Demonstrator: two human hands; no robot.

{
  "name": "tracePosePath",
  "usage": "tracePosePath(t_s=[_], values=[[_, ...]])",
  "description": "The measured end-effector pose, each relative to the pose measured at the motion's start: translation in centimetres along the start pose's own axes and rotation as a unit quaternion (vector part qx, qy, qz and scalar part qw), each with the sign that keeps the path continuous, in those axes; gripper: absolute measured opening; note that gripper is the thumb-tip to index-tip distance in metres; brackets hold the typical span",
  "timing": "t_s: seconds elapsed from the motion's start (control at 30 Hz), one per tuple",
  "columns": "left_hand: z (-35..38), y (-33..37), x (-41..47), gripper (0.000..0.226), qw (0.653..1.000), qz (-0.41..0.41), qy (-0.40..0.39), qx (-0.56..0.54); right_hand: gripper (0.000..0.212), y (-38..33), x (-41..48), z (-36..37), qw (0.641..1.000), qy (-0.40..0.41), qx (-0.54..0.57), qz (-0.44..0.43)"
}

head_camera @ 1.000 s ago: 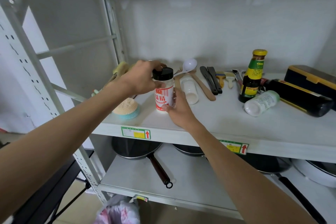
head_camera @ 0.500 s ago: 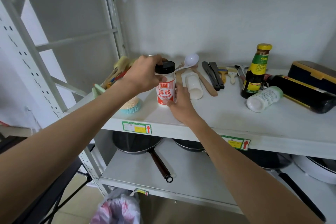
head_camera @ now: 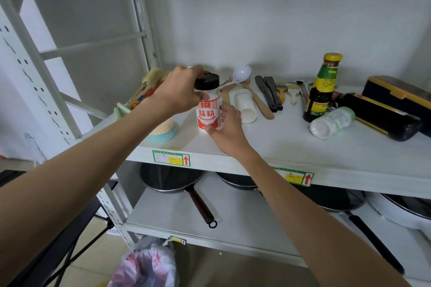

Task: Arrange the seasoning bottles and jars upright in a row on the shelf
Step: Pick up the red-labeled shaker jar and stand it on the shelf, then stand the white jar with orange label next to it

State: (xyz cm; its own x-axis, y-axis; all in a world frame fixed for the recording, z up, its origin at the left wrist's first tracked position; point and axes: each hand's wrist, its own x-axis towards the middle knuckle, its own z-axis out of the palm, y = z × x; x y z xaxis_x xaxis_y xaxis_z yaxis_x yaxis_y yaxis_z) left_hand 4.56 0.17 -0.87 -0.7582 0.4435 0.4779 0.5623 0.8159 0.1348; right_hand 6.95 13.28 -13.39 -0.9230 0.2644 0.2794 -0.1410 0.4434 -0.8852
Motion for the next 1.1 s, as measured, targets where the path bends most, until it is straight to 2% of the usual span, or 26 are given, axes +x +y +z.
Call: tracePosePath(t_s=[0.1, 0.17, 0.23, 0.33, 0.47, 0.57, 0.7, 0.77, 0.83, 0.93, 0.97, 1.07, 1.1], values=[[-0.6, 0.1, 0.4, 0.048, 0.999, 0.006, -0.03, 0.02, 0.043, -0.4, -0.8, -1.2, 0.99, 0.074, 0.122, 0.014], [-1.0, 0.3, 1.2, 0.045, 0.997, 0.021, -0.061, 0.04, 0.036, -0.3, -0.7, -2.4, 0.98, 0.143, 0.139, 0.008], [-1.3, 1.0, 1.8, 0.045, 0.993, 0.029, -0.086, 0.071, 0.035, 0.2, -0.2, -3.8, 0.982, 0.17, 0.074, -0.03], [-1.6, 2.7, 2.8, 0.055, 0.99, 0.047, -0.085, 0.103, 0.04, 1.6, 0.7, -6.0, 0.985, 0.132, -0.084, -0.069], [-0.6, 5.6, 4.2, 0.048, 0.998, 0.058, -0.02, -0.024, 0.059, 2.9, 1.5, -7.2, 0.977, 0.04, -0.195, -0.08], [1.8, 7.8, 5.1, 0.038, 0.993, 0.021, -0.062, -0.103, 0.059, 3.5, 1.7, -6.8, 0.969, -0.023, -0.228, -0.093], [5.1, 9.9, 6.1, 0.006, 0.978, -0.058, -0.098, -0.174, 0.056, 3.9, 1.6, -7.0, 0.98, -0.015, -0.18, -0.082], [6.7, 10.4, 6.8, 0.017, 0.969, -0.108, -0.102, -0.199, 0.056, 4.0, 1.6, -7.1, 0.986, -0.001, -0.152, -0.072], [7.9, 10.7, 7.4, 0.018, 0.962, -0.148, -0.106, -0.203, 0.053, 4.2, 1.7, -7.2, 0.988, 0.024, -0.14, -0.065], [9.2, 10.5, 8.2, 0.042, 0.948, -0.213, -0.116, -0.208, 0.042, 4.2, 1.8, -7.6, 0.993, 0.076, -0.088, -0.035], [9.7, 10.4, 8.3, 0.044, 0.937, -0.231, -0.13, -0.229, 0.038, 4.2, 1.9, -7.8, 0.992, 0.097, -0.076, -0.024], [11.0, 10.6, 8.5, 0.018, 0.885, -0.275, -0.17, -0.334, 0.035, 4.6, 2.5, -8.3, 0.987, 0.153, -0.043, 0.026], [11.3, 10.8, 8.7, 0.016, 0.87, -0.294, -0.175, -0.354, 0.036, 4.6, 2.6, -8.4, 0.986, 0.16, -0.025, 0.043]])
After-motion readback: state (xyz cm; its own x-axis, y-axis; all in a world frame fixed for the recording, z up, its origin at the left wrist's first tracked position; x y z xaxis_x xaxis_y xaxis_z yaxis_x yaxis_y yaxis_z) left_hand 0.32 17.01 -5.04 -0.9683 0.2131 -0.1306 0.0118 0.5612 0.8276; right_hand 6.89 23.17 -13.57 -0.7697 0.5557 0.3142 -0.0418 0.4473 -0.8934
